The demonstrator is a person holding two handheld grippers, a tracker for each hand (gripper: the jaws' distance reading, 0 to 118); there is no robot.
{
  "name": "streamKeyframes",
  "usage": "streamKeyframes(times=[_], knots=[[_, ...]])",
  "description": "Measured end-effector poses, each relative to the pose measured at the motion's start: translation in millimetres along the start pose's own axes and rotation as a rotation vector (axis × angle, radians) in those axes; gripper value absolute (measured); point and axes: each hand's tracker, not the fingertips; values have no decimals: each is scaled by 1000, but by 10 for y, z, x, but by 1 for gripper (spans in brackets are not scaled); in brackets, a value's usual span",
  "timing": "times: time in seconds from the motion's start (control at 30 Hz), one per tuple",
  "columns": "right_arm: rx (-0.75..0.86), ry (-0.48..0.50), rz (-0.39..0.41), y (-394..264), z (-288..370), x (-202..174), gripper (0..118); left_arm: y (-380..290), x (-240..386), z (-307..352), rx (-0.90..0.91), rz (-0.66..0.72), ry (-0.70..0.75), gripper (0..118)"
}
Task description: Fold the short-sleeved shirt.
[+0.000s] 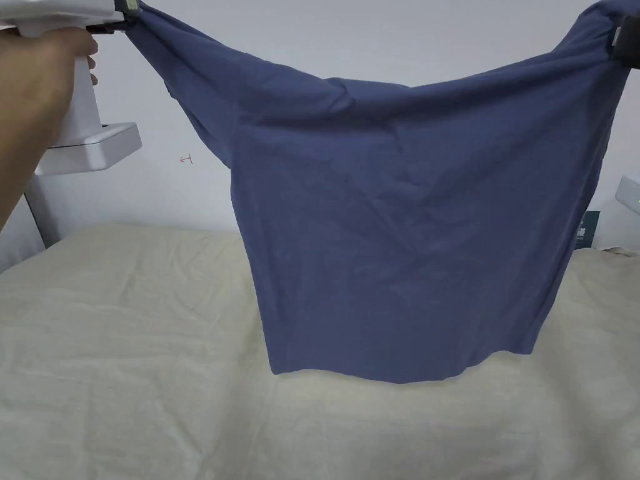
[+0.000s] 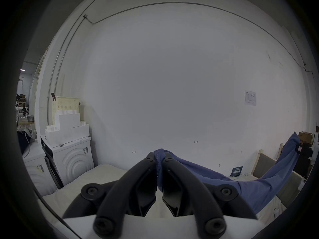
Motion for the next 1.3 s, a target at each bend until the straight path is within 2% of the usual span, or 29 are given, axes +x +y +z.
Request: streamKeyframes(times=[0.07, 0.27, 0.4, 0.5, 0.77, 0.97, 1.13, 1.3], knots=[[-5, 24, 1, -184, -15, -41, 8, -158, 2, -41, -18, -21, 6, 2], [-98, 14, 5, -977, -95, -6, 8, -932, -103, -270, -129, -32, 0, 2], [-185, 20, -45, -1562, 7, 50, 8, -1528, -236, -424, -228, -24, -5, 2], [-238, 28, -48, -1948, 209, 69, 8, -1962, -271, -314, -280, -16, -10, 2], [-344, 66, -95, -2792, 1131, 102, 8, -3008, -425, 457, -435, 53, -54, 2], [-456, 86, -143, -3270, 1912, 8, 8, -3748, -496, 1039, -556, 43, -27, 2], [-571, 52, -154, -3732, 2349, -32, 8, -4272, -612, 1359, -661, 77, 5, 2], [-700, 20, -218, -4119, 2755, -81, 8, -4680, -657, 1705, -750, 50, 24, 2]])
